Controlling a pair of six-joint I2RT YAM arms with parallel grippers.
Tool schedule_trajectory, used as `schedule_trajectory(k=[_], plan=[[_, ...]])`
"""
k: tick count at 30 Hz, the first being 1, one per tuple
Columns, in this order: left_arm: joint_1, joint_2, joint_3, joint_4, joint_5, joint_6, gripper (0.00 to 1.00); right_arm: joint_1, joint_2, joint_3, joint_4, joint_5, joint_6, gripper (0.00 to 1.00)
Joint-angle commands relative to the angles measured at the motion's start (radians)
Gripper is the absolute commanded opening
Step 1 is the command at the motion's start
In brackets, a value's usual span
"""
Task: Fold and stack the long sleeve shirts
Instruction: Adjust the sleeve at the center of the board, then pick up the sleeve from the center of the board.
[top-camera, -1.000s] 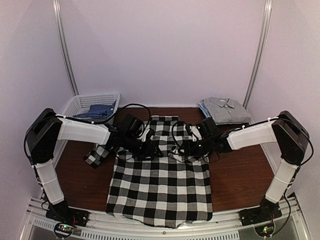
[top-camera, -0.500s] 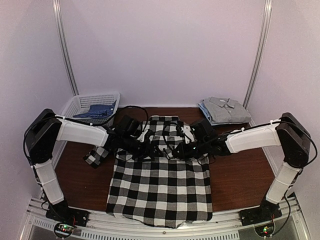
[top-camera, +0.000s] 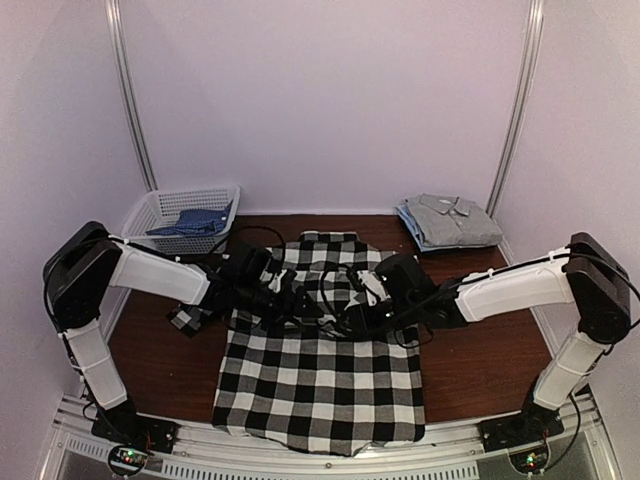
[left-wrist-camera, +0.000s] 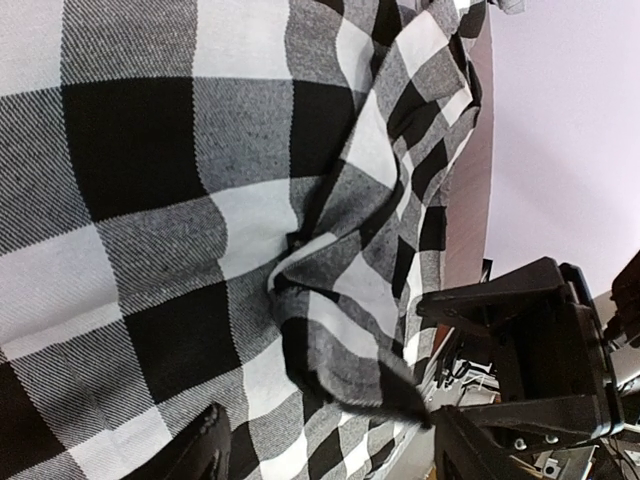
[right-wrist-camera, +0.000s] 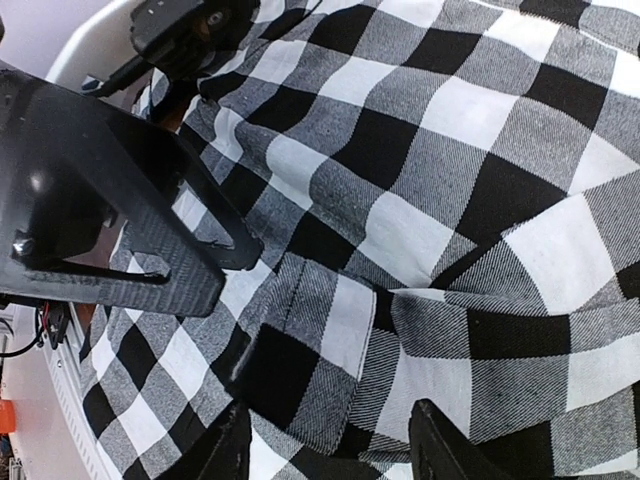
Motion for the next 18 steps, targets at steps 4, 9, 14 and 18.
schedule_trajectory(k=[4, 9, 14, 18], plan=[[-0.027, 0.019, -0.003, 0.061, 0.006, -0.051, 0.69, 0.0, -0.108, -0.015, -0.038, 0.047, -0.023, 0.56], [-0.055, 0.057, 0.036, 0.015, -0.02, -0.055, 0.67, -0.004, -0.172, -0.03, -0.076, 0.12, -0.011, 0.56], [-0.058, 0.052, 0.056, -0.081, -0.072, 0.002, 0.65, -0.047, -0.229, -0.058, -0.124, 0.185, -0.006, 0.56], [-0.075, 0.071, 0.088, -0.119, -0.066, 0.043, 0.61, -0.098, -0.263, -0.093, -0.126, 0.185, -0.007, 0.56]])
